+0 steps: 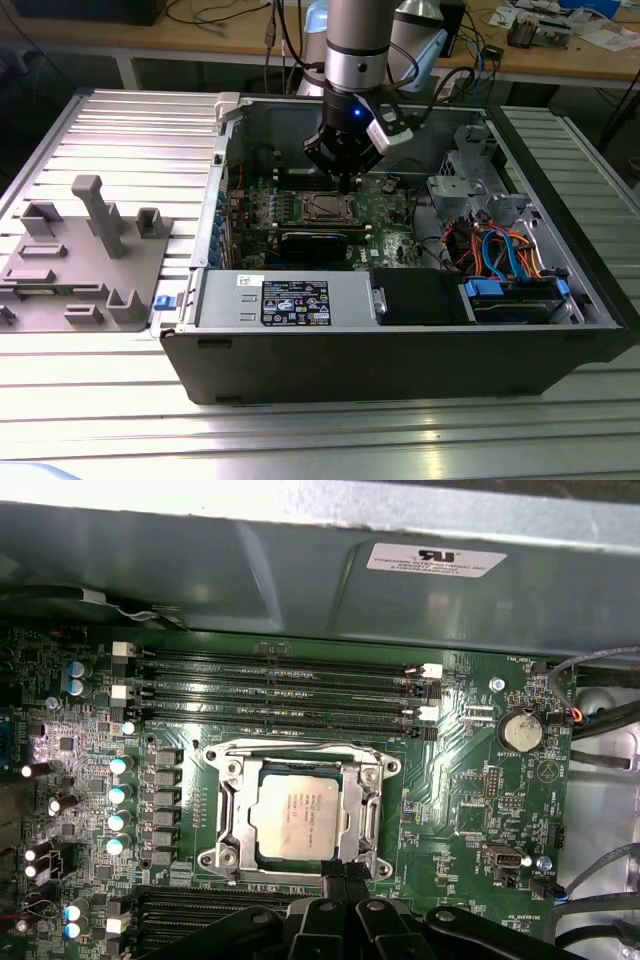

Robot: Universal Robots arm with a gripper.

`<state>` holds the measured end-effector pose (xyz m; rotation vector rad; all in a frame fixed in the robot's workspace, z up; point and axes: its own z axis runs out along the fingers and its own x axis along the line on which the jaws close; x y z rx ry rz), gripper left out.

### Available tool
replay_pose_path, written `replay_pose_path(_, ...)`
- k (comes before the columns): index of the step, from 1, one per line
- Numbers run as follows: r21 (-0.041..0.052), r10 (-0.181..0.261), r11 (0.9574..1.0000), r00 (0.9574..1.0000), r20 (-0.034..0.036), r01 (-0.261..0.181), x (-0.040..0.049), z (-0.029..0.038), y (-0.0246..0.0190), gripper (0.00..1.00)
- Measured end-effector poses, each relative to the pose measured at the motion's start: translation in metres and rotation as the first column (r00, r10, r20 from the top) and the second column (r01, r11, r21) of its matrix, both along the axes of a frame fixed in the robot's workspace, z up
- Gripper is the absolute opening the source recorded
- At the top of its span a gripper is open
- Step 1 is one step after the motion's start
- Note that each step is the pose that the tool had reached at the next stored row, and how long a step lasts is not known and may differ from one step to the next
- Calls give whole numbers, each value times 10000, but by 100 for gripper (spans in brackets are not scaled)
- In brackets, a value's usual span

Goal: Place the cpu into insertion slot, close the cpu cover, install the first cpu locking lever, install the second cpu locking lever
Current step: 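Install the second cpu locking lever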

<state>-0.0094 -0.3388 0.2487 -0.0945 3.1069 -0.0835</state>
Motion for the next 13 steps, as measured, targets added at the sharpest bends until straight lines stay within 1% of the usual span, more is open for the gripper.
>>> replay_pose_path(6,6,0,10000,10000,0,0,0,0,0,11)
replay_pose_path(9,4,1,10000,10000,0,-1,0,-2,-7,11)
replay_pose_path(11,5,1,10000,10000,0,-1,0,-7,-33,11)
replay_pose_path(13,7,-1,10000,10000,1,1,0,-12,-44,11)
